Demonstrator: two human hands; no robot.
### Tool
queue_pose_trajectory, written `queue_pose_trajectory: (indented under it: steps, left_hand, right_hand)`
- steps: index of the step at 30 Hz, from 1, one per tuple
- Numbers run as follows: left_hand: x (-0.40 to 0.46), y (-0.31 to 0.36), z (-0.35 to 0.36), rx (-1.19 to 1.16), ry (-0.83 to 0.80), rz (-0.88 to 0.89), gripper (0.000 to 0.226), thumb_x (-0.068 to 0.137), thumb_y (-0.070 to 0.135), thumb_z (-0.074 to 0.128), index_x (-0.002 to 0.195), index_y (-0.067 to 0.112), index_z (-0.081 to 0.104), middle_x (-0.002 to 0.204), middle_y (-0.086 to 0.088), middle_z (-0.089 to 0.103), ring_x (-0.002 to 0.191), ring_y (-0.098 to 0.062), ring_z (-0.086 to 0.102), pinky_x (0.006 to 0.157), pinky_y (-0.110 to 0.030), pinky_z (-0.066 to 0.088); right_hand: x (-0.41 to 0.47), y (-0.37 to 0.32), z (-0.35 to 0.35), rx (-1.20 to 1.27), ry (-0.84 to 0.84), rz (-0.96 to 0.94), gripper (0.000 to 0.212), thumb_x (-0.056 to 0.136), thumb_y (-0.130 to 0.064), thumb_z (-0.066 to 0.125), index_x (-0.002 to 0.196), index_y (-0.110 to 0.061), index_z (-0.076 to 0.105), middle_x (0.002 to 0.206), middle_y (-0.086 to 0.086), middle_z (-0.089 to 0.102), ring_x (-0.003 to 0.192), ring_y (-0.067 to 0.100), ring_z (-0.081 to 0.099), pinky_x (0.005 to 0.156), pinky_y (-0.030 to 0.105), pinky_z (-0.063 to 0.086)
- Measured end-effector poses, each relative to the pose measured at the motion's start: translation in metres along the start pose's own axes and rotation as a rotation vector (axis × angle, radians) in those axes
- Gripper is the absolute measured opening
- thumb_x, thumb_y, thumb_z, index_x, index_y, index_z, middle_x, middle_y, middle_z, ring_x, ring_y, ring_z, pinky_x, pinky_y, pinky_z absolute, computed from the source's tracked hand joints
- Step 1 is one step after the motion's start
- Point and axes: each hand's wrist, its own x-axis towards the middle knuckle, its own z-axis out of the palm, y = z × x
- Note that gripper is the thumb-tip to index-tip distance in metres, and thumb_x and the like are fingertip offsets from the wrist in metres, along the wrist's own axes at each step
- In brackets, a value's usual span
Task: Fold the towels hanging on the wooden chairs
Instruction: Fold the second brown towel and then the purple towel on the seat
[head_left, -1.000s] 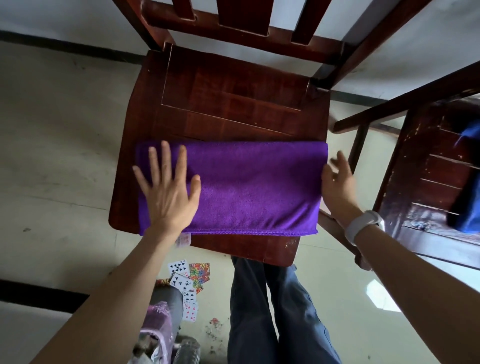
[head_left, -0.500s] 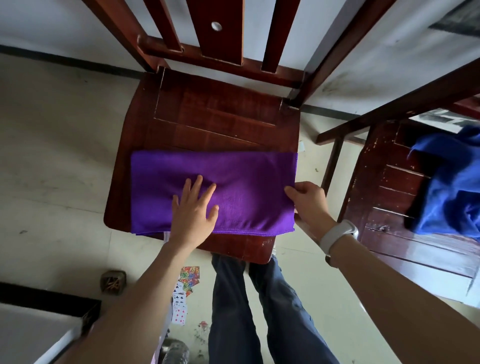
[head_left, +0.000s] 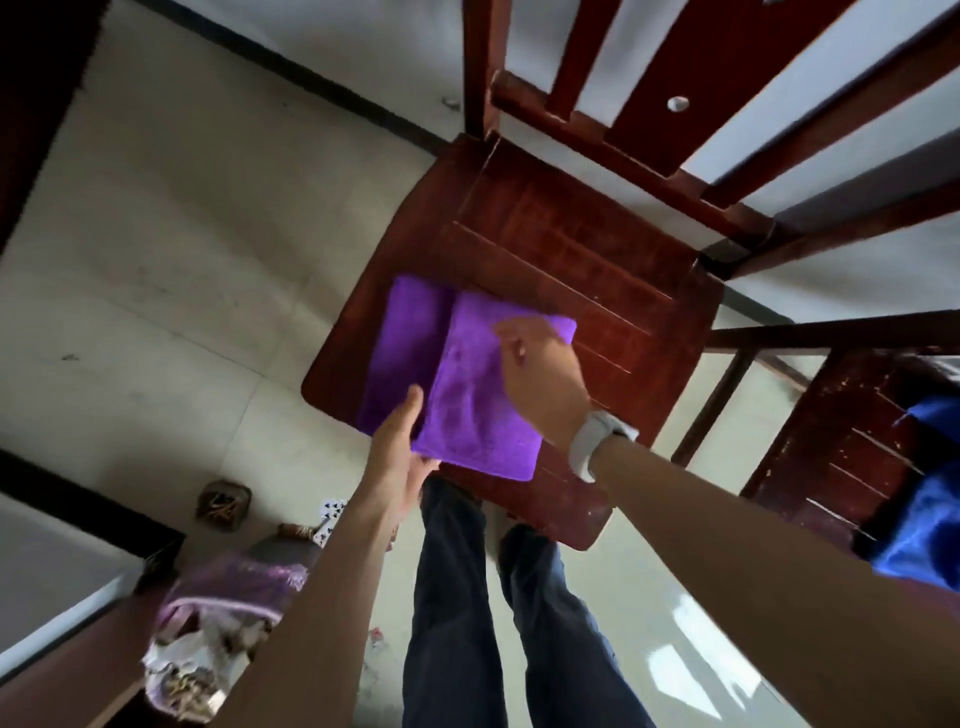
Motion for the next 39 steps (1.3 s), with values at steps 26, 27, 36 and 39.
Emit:
queue_pose_trajectory:
  steps: [26,27,36,39]
  left_hand:
    - [0.030,0.009,-0.054,0.737,0.532,0.493,0.026,0.088,0.027,0.057,0.102,0.006,0.063,0.098,-0.013,0.066,0.090,-0.027,0.059,0.068,-0.015,0.030]
    - [0.029,0.010,-0.055,0.766,0.532,0.502,0.026,0.088,0.027,0.057,0.102,0.006,0.063,0.098,-0.014,0.065,0.092,-0.029,0.059,0.070,-0.019,0.033]
    - [0.035,0.009,-0.035,1.576,0.260,1.108,0.045,0.092,0.023,0.040,0.134,0.006,0.043,0.143,-0.014,0.040,0.134,-0.033,0.034,0.106,-0.048,0.033]
    - [0.054,0.008,-0.039,1.664,0.183,1.046,0.054,0.093,0.031,0.039,0.139,0.004,0.034,0.148,-0.016,0.031,0.137,-0.036,0.027,0.107,-0.050,0.031]
  right_hand:
    - [0.084,-0.040,0.049,-0.574,-0.158,-0.145,0.036,0.094,-0.032,0.046,0.126,-0.015,0.046,0.124,0.010,0.048,0.109,0.034,0.053,0.090,0.041,0.042]
    - [0.084,-0.039,0.050,-0.614,-0.132,-0.157,0.037,0.093,-0.033,0.046,0.126,-0.016,0.047,0.125,0.010,0.048,0.112,0.032,0.051,0.094,0.042,0.039]
    - [0.011,-0.004,0.050,-0.877,0.134,-0.533,0.046,0.084,-0.014,0.040,0.128,-0.004,0.051,0.133,0.019,0.051,0.126,0.035,0.046,0.106,0.058,0.026]
    - [0.010,0.019,0.058,-0.967,0.027,-0.398,0.052,0.089,-0.029,0.039,0.138,-0.014,0.039,0.145,0.022,0.034,0.134,0.037,0.033,0.109,0.055,0.023]
